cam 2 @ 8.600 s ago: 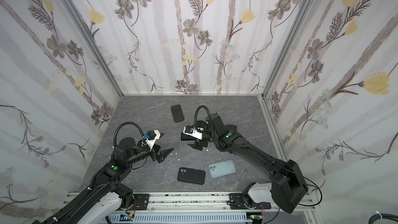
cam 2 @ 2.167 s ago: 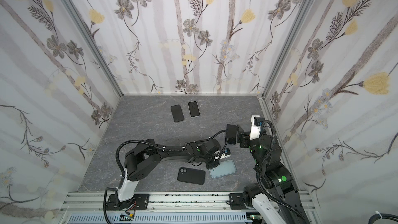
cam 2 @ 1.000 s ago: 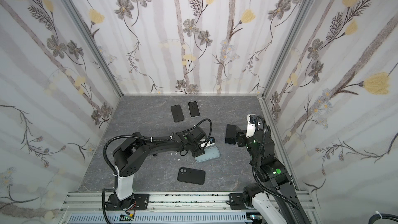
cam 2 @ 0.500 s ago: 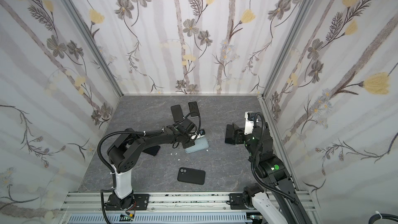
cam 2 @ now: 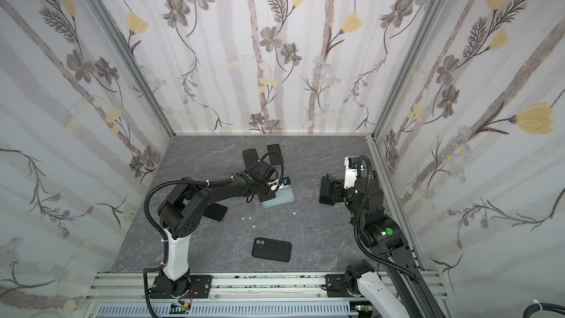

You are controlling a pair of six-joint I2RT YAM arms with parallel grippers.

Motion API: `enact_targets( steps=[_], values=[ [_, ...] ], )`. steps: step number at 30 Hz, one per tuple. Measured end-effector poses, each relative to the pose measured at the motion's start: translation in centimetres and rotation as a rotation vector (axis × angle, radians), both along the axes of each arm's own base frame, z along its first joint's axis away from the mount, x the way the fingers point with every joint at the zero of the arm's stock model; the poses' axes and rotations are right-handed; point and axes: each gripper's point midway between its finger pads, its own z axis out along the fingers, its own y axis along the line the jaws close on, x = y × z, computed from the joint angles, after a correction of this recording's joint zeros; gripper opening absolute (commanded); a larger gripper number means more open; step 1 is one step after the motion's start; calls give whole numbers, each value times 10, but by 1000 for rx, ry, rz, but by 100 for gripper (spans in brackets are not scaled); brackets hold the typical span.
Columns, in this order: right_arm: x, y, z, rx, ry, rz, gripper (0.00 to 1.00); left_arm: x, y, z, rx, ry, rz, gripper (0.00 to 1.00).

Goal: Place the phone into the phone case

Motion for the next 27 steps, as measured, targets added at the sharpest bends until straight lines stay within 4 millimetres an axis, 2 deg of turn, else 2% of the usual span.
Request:
enact_targets(
  steps=[5, 9, 12, 13, 14, 16, 18, 23, 25, 27],
  values=[
    [2, 1, 2, -1, 2, -1, 79, 11, -2, 9, -10, -29, -6, 14],
    [9, -2, 1, -5, 16, -30, 85, 15, -5, 14, -20, -44, -8, 33],
    [16, -7, -4, 0, 43, -79, 93, 17, -6, 19, -27, -53, -7, 43],
    [18, -8, -7, 4, 56, -96, 99, 17, -6, 23, -32, -59, -7, 45],
    [21, -10, -10, 8, 71, -115, 100, 18, -6, 30, -44, -70, -3, 47],
    [29, -12, -17, 12, 101, -150, 100, 20, -9, 55, -89, -103, -1, 54],
    [39, -14, -28, 11, 148, -184, 100, 23, -14, 91, -169, -156, 11, 63],
    [64, -26, -83, -12, 333, -268, 100, 19, -15, 178, -375, -266, 73, 96],
    [70, -29, -107, -15, 410, -283, 99, 9, -10, 207, -456, -301, 89, 100],
    [76, -32, -131, -25, 483, -301, 100, -2, -3, 222, -519, -314, 111, 100]
  ],
)
